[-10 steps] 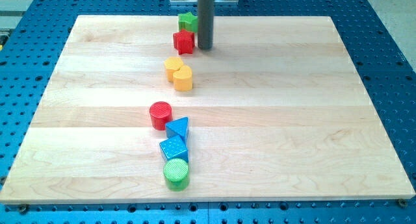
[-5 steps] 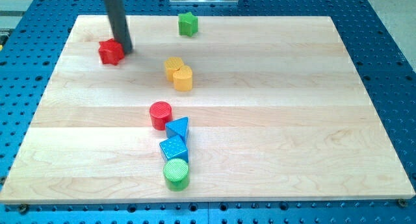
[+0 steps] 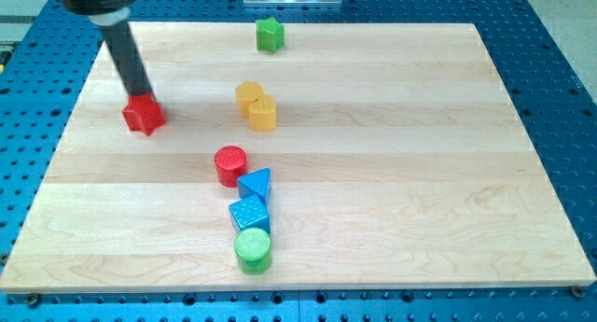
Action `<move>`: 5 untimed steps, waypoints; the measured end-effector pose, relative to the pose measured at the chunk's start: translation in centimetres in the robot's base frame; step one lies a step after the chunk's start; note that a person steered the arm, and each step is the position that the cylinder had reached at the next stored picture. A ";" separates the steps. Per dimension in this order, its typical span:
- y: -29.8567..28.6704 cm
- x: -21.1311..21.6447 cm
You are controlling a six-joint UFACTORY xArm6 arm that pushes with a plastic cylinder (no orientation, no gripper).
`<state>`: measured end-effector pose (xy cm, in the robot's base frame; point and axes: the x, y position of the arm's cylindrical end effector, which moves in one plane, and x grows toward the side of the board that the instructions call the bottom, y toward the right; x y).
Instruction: Group up the red blocks at the top left of the blue blocks
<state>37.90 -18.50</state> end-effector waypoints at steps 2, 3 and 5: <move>2.2 4.6; 3.9 5.4; 14.3 7.4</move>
<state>45.29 -4.18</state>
